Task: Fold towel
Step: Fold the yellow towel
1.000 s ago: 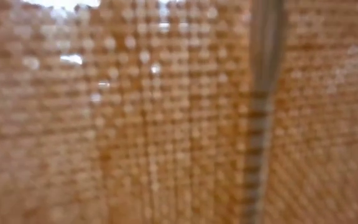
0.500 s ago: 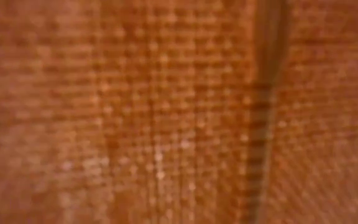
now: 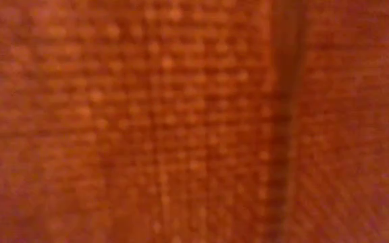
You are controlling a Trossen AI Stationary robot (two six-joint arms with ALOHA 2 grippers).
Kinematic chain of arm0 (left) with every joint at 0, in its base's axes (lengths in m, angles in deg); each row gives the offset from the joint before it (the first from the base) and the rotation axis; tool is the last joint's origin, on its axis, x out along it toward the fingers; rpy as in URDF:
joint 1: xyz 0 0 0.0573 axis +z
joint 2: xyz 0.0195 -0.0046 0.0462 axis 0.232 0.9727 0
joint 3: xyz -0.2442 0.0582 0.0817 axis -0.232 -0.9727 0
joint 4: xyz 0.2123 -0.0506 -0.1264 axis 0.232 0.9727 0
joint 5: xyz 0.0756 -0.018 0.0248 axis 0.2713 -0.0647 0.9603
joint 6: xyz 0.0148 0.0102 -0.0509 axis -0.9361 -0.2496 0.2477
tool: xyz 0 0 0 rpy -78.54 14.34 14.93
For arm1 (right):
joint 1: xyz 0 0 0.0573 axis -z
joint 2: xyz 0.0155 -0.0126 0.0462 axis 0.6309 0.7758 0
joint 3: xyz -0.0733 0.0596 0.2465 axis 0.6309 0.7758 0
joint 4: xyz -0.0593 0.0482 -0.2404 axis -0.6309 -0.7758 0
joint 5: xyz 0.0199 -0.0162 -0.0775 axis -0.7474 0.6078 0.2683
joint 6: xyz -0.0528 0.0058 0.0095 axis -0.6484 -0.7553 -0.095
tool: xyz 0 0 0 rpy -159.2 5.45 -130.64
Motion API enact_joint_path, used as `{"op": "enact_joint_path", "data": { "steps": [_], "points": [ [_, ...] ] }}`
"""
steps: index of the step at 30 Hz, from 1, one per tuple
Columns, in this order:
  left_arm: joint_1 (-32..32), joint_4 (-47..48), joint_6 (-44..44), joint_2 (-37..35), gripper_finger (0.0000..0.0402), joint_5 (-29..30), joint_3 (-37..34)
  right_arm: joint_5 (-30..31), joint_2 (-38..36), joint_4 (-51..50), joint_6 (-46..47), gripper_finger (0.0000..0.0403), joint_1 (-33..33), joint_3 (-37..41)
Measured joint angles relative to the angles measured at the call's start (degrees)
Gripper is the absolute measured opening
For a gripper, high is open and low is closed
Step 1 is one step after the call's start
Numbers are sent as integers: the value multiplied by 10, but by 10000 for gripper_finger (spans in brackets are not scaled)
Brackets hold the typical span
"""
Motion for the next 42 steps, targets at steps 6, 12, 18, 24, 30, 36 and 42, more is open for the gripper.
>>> {"op": "enact_joint_path", "data": {
  "steps": [6, 12, 18, 24, 30, 36, 42],
  "points": [
    [8, 187, 46, -39, 0, 82, -23, 76, -19, -121, -3, 0, 33, 0],
    [46, 281, 29, -68, 0, 144, -40, 124, -33, -184, -30, 0, 80, 2],
    [118, 259, -59, -76, 0, 128, -69, 150, -33, -171, -99, 0, 136, 25],
    [174, 202, -126, -76, 0, 78, -114, 149, -33, -126, -147, 0, 180, 96],
    [177, 186, -112, -77, 1, 75, -135, 145, -32, -79, -158, 2, 194, 154],
    [187, 196, -104, -84, 42, 62, -136, 144, -32, -68, -158, 43, 194, 161],
    [183, 198, -76, -93, 103, 44, -136, 141, -36, -95, -160, 118, 190, 139]
  ]
}}
